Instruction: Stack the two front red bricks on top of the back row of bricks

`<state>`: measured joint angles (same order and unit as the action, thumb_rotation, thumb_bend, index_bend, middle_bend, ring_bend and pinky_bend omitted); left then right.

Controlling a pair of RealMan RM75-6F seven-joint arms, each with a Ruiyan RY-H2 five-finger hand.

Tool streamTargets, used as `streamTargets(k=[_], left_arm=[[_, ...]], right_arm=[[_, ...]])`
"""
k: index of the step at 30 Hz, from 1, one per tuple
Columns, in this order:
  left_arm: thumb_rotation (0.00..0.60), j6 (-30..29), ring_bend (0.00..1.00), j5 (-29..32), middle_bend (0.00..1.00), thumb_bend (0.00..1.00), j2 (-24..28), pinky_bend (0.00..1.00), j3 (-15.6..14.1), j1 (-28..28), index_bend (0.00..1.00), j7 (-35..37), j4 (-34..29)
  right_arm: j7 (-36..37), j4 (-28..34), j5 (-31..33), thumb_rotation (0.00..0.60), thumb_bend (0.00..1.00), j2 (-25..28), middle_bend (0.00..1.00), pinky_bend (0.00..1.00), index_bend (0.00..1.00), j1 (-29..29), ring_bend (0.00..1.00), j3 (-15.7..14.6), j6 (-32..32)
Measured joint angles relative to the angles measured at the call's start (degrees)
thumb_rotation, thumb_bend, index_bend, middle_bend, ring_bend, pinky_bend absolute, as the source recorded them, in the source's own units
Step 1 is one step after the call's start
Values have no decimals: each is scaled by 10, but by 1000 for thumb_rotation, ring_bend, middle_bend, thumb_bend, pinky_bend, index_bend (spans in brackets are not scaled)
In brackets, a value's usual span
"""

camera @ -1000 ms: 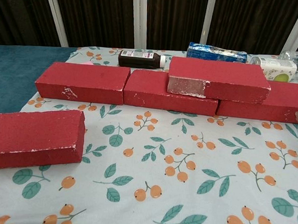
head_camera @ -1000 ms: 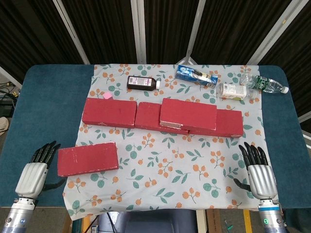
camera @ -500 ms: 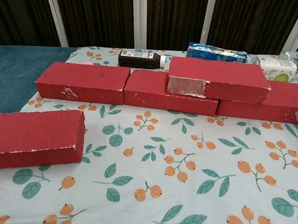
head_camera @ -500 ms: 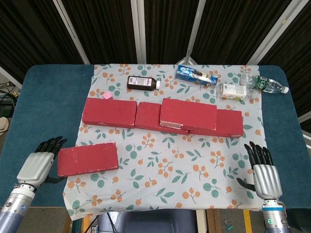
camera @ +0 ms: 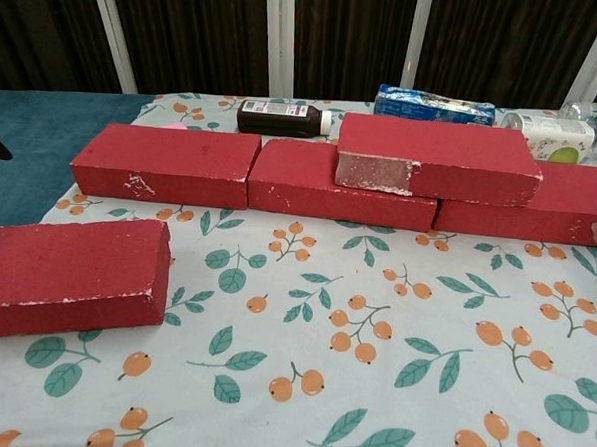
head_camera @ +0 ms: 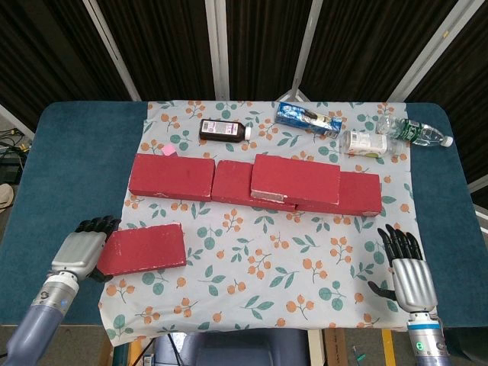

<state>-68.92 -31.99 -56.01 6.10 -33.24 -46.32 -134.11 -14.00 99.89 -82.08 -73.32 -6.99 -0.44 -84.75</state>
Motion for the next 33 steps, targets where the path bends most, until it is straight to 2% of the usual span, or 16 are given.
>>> streamTargets(k=[10,20,33], left_arm=[[600,-26,0,17,0,0,-67,17,-14,-24,0,3,43],[600,-62,0,40,0,0,-130,17,-24,-51,0,-26,78],[600,-81,0,60,0,0,-165,17,-36,-69,0,-38,97]], right_arm=[[19,-1,4,600,153,3,0,0,0,0,0,5,19],[23,-1,7,600,153,6,0,0,0,2,0,12,25],[27,0,6,600,153,9,0,0,0,6,0,16,29]])
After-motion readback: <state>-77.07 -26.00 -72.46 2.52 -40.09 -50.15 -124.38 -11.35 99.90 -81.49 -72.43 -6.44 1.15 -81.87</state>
